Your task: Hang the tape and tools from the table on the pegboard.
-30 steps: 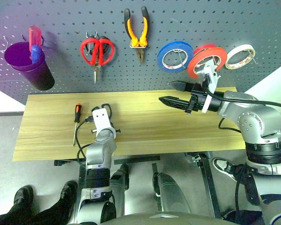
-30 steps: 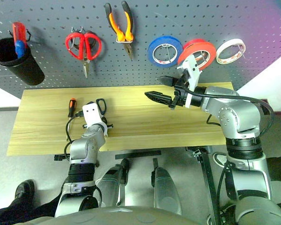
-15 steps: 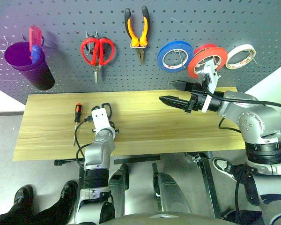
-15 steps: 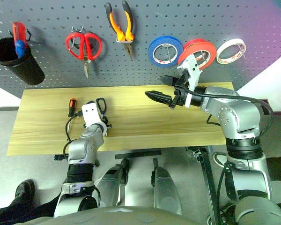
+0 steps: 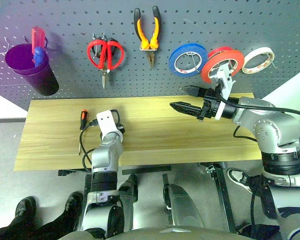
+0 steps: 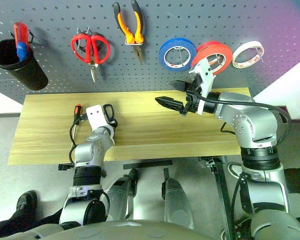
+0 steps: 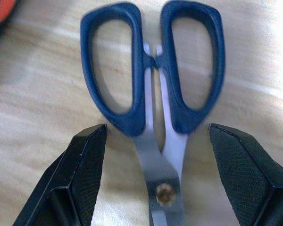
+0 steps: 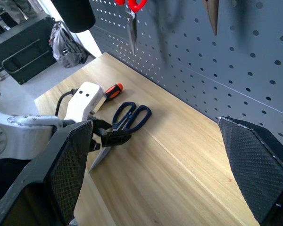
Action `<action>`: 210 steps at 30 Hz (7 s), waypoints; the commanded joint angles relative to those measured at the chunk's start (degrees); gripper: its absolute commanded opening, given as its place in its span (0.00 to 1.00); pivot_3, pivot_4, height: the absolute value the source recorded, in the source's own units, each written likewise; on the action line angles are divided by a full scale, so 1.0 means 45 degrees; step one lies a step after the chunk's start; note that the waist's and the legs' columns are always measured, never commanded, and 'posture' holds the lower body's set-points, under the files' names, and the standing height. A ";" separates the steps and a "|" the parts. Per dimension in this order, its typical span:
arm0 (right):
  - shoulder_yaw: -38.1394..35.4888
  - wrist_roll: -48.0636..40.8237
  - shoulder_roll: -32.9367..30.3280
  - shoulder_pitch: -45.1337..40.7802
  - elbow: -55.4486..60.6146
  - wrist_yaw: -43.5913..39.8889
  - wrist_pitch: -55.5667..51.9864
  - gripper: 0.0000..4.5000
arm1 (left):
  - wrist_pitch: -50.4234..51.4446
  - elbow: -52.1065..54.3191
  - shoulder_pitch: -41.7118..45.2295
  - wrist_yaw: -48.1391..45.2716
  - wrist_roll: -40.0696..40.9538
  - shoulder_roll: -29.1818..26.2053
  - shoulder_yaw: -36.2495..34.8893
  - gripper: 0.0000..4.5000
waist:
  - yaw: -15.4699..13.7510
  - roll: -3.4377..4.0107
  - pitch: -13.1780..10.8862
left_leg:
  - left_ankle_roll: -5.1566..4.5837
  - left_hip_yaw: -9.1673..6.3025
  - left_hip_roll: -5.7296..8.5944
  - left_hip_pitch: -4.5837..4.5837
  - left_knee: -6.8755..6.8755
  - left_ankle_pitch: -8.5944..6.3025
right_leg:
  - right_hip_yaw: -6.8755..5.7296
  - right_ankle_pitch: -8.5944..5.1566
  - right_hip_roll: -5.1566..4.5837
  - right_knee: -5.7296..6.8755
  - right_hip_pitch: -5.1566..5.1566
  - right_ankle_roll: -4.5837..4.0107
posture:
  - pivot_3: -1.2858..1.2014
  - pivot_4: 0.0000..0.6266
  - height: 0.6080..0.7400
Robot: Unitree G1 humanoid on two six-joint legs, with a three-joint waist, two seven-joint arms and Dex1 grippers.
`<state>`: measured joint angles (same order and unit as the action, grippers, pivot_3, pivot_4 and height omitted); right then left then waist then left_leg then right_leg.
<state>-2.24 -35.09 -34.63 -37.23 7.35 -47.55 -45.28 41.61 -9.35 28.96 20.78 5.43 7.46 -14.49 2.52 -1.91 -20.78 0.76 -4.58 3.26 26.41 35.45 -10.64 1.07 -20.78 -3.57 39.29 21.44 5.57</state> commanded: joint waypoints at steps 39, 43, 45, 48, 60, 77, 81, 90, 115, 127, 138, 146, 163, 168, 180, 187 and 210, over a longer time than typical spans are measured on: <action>-0.0109 0.0267 0.0367 -0.0466 -0.0232 -0.0222 0.0815 1.00 | 0.2164 0.3735 -0.1639 -0.1439 0.0628 -0.0056 0.0798 0.14 | -0.0006 -0.0005 -0.0012 | 0.0003 0.0003 0.0001 0.0017 -0.0036 0.0000 | -0.0001 0.0002 -0.0005 -0.0036 0.0022 0.0003 | 0.49 0.61 1.00; -0.0022 0.0434 0.0480 -0.0615 -0.0619 -0.0323 0.1107 1.00 | 0.2246 0.4409 -0.1971 -0.1543 0.0304 -0.0287 0.1263 0.14 | -0.0023 -0.0005 -0.0014 | 0.0006 0.0001 0.0000 0.0021 -0.0042 0.0002 | -0.0005 0.0002 -0.0003 -0.0028 0.0032 0.0003 | 0.50 0.61 1.00; 0.0036 0.0542 0.0522 -0.0660 -0.0836 -0.0429 0.1274 1.00 | 0.2222 0.4716 -0.2102 -0.1636 0.0231 -0.0370 0.1481 0.14 | -0.0031 -0.0005 -0.0014 | 0.0005 0.0007 0.0002 0.0021 -0.0041 0.0001 | -0.0005 0.0002 -0.0005 -0.0030 0.0032 0.0004 | 0.50 0.60 1.00; -0.0009 0.0582 0.0559 -0.0783 -0.1178 -0.0542 0.1409 1.00 | 0.2160 0.5038 -0.2216 -0.1671 0.0167 -0.0407 0.1542 0.14 | -0.0045 -0.0005 -0.0014 | 0.0005 0.0008 0.0004 0.0021 -0.0041 0.0001 | -0.0006 0.0003 -0.0006 -0.0030 0.0033 0.0004 | 0.50 0.60 1.00; -0.0319 0.0105 0.0075 -0.1584 -0.2678 -0.2168 0.1080 1.00 | 0.1038 0.5716 -0.2483 -0.3341 0.0027 -0.2222 0.2003 0.14 | -0.0114 -0.0004 -0.0014 | 0.0007 0.0006 0.0003 0.0021 -0.0051 0.0003 | -0.0016 0.0003 -0.0005 -0.0028 0.0041 0.0004 | 0.52 0.57 1.00; -0.0160 0.1218 -0.0514 -0.2199 -0.4616 -0.3777 0.2278 1.00 | -0.1340 0.5164 -0.3335 -0.6856 0.0922 -0.4077 0.2162 0.14 | -0.0413 0.0000 -0.0011 | 0.0084 0.0000 0.0015 0.0035 -0.0052 0.0048 | -0.0031 0.0004 -0.0025 -0.0035 0.0053 0.0002 | 0.52 0.52 1.00; -0.0048 0.1429 -0.0488 -0.1983 -0.4591 -0.3968 0.2487 1.00 | -0.2056 0.5541 -0.3800 -0.6945 0.0732 -0.4192 0.2298 0.14 | -0.0406 0.0001 -0.0010 | 0.0085 0.0001 0.0015 0.0032 -0.0054 0.0048 | -0.0032 0.0004 -0.0025 -0.0033 0.0053 0.0002 | 0.52 0.52 1.00; -0.0025 0.1888 -0.0640 -0.2125 -0.5057 -0.4227 0.2927 1.00 | -0.2982 0.6970 -0.5308 -0.7854 0.0792 -0.4554 0.3012 0.14 | -0.0431 0.0011 -0.0003 | 0.0088 -0.0001 0.0015 0.0032 -0.0046 0.0050 | -0.0034 0.0004 -0.0027 -0.0032 0.0049 0.0002 | 0.52 0.48 1.00; -0.0065 0.2603 -0.1365 -0.1881 -0.6017 -0.5128 0.3733 1.00 | -0.8342 0.7736 -0.5554 -0.9621 0.0088 -0.5901 0.3063 0.14 | -0.0402 0.0033 0.0041 | 0.0108 0.0001 0.0015 0.0028 -0.0013 0.0065 | -0.0044 0.0005 -0.0023 0.0005 0.0047 0.0001 | 0.52 0.42 1.00; -0.0009 0.2806 -0.1268 -0.2024 -0.6388 -0.5243 0.3957 1.00 | -0.8864 0.7612 -0.5134 -0.9095 0.0126 -0.5913 0.2422 0.14 | -0.0410 0.0036 0.0046 | 0.0105 -0.0002 0.0015 0.0028 0.0100 0.0063 | -0.0045 0.0005 -0.0017 0.0077 0.0027 0.0002 | 0.52 0.41 1.00; 0.0151 0.2380 -0.1545 -0.1499 -0.5630 -0.7009 0.3588 1.00 | -0.9069 0.7460 -0.4740 -0.8867 0.0070 -0.6100 0.1865 0.14 | -0.0415 0.0035 0.0064 | 0.0107 -0.0004 0.0015 0.0020 0.0155 0.0064 | -0.0044 0.0005 -0.0014 0.0163 0.0036 0.0001 | 0.52 0.40 1.00; 0.0036 0.2200 -0.1710 -0.1566 -0.5502 -0.7443 0.3316 1.00 | -0.8962 0.7491 -0.4559 -0.8603 0.0021 -0.6112 0.1686 0.14 | -0.0419 0.0041 0.0130 | 0.0107 -0.0004 0.0014 0.0020 0.0158 0.0064 | -0.0045 0.0005 -0.0014 0.0172 0.0038 0.0002 | 0.53 0.39 1.00; -0.0237 0.1947 -0.2542 -0.1581 -0.5851 -0.7923 0.3154 1.00 | -0.9053 0.7265 -0.4511 -0.8292 0.0067 -0.6187 0.1089 0.14 | -0.0425 0.0057 0.0316 | 0.0107 -0.0003 0.0015 0.0019 0.0162 0.0064 | -0.0045 0.0005 -0.0013 0.0174 0.0037 0.0002 | 0.52 0.36 1.00; -0.0236 0.1923 -0.2568 -0.1553 -0.5756 -0.7807 0.3111 1.00 | -0.9129 0.6911 -0.4361 -0.8386 0.0192 -0.6052 0.1325 0.14 | -0.0423 0.0056 0.0424 | 0.0107 -0.0001 0.0015 0.0017 0.0163 0.0064 | -0.0044 0.0005 -0.0013 0.0175 0.0035 0.0002 | 0.52 0.36 1.00; -0.0210 0.1909 -0.2676 -0.1286 -0.5319 -0.7447 0.2961 1.00 | -0.9387 0.5667 -0.3719 -0.8596 0.0440 -0.5732 0.1545 0.14 | -0.0400 0.0073 0.0460 | 0.0106 -0.0001 0.0014 0.0015 0.0177 0.0064 | -0.0043 0.0005 -0.0011 0.0185 0.0032 0.0002 | 0.51 0.36 1.00; -0.0370 0.1496 -0.2937 -0.1111 -0.4933 -0.7660 0.2534 1.00 | -0.9619 0.5105 -0.3317 -0.8771 0.0376 -0.5532 0.1897 0.14 | -0.0390 0.0081 0.0465 | 0.0105 -0.0001 0.0014 0.0016 0.0187 0.0064 | -0.0044 0.0006 -0.0011 0.0188 0.0028 0.0002 | 0.51 0.37 1.00; -0.1343 -0.0286 -0.3398 -0.1252 -0.3779 -0.7521 0.0848 1.00 | -1.0430 0.3577 -0.2911 -0.8734 0.0068 -0.5370 0.2151 0.14 | -0.0339 0.0082 0.0465 | 0.0097 0.0000 0.0012 0.0015 0.0203 0.0060 | -0.0043 0.0006 -0.0010 0.0199 0.0025 0.0003 | 0.50 0.39 1.00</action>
<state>-5.54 -34.28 -48.72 -41.02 -11.39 -81.29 -40.92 -3.34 5.75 15.20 -18.56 5.64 -16.76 -4.85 1.00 -1.54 -18.68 1.20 -4.58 3.31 26.48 36.36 -10.37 0.88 -20.75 -3.61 40.19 21.55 5.58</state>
